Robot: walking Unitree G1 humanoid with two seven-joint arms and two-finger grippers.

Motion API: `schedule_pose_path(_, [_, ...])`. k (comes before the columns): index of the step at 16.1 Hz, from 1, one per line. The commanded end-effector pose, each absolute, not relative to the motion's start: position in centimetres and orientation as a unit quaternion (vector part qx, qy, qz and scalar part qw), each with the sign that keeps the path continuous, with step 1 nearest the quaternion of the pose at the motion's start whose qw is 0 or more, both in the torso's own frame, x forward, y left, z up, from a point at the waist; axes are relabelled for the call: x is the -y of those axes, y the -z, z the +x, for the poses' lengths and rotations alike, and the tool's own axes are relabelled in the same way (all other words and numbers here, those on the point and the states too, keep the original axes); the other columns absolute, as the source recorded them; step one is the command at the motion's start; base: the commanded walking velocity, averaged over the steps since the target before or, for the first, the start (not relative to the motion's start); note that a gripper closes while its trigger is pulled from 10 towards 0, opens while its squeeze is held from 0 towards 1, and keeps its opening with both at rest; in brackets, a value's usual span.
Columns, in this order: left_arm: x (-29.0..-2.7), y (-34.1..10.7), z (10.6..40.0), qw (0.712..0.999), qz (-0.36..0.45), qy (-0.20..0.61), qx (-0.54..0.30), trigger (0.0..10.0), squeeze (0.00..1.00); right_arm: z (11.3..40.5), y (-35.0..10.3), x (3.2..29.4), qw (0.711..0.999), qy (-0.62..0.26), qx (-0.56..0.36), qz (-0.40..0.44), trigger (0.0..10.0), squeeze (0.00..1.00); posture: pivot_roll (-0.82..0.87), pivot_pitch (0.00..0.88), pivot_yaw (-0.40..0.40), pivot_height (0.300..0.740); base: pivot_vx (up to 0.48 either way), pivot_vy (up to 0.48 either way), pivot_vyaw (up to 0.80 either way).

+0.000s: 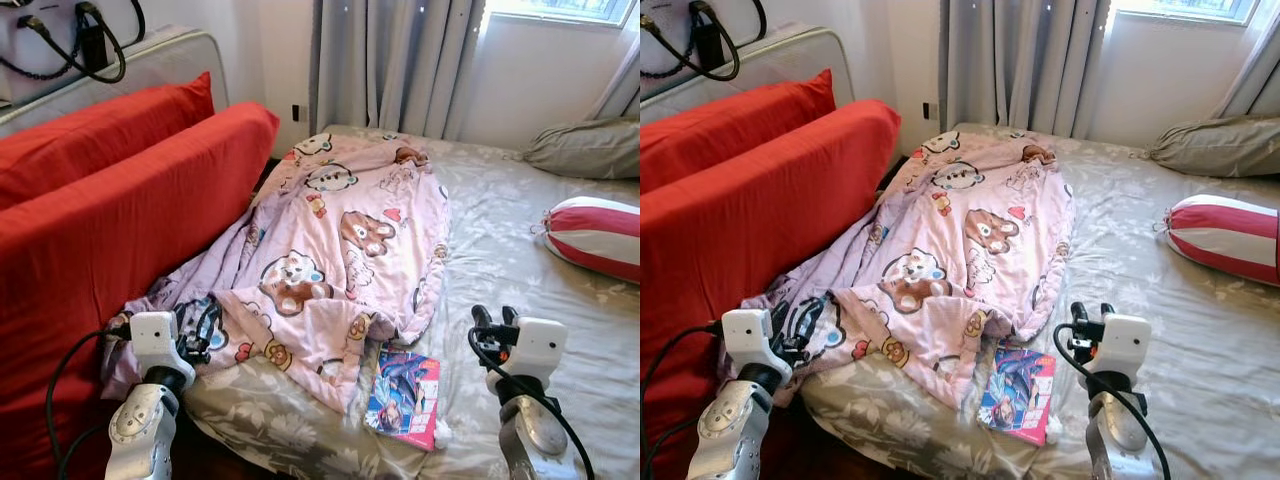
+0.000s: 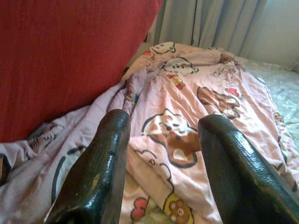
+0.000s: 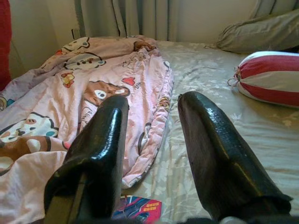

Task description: Clean up the room

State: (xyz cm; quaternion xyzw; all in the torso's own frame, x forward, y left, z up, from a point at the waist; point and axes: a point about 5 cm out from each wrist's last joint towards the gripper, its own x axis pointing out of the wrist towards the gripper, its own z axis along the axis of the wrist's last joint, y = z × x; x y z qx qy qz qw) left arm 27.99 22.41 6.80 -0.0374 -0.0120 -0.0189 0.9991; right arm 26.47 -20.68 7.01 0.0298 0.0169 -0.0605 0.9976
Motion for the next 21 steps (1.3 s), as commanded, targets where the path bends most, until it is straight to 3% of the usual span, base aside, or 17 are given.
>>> schedule_pose_path(1, [-22.5, -7.7, 28.5, 0.999, -0.033, 0.021, 0.023, 10.0, 0.00, 27.0, -7.9, 20.8, 0.998, 0.057, -0.002, 0.023, 10.0, 0.00, 0.00, 0.000, -0.039, 0.677, 0.000, 0.000, 0.00])
schedule_pose_path(7, [-22.6, -8.6, 29.2, 0.999, -0.029, 0.021, 0.030, 10.0, 0.00, 27.9, -8.4, 20.5, 0.998, 0.058, -0.001, 0.031, 10.0, 0.00, 0.00, 0.002, -0.034, 0.677, 0.000, 0.000, 0.00])
schedule_pose_path(11, [-22.7, -8.6, 29.1, 0.999, -0.029, 0.019, 0.027, 10.0, 0.00, 27.8, -8.5, 20.3, 0.998, 0.055, 0.003, 0.028, 10.0, 0.00, 0.00, 0.018, -0.036, 0.637, 0.000, 0.000, -0.31])
schedule_pose_path(21, [-22.5, -8.4, 29.0, 0.999, -0.032, 0.022, 0.018, 10.0, 0.00, 28.0, -8.6, 20.0, 0.999, 0.049, 0.002, 0.020, 10.0, 0.00, 0.00, 0.030, -0.035, 0.637, 0.000, 0.000, 0.00])
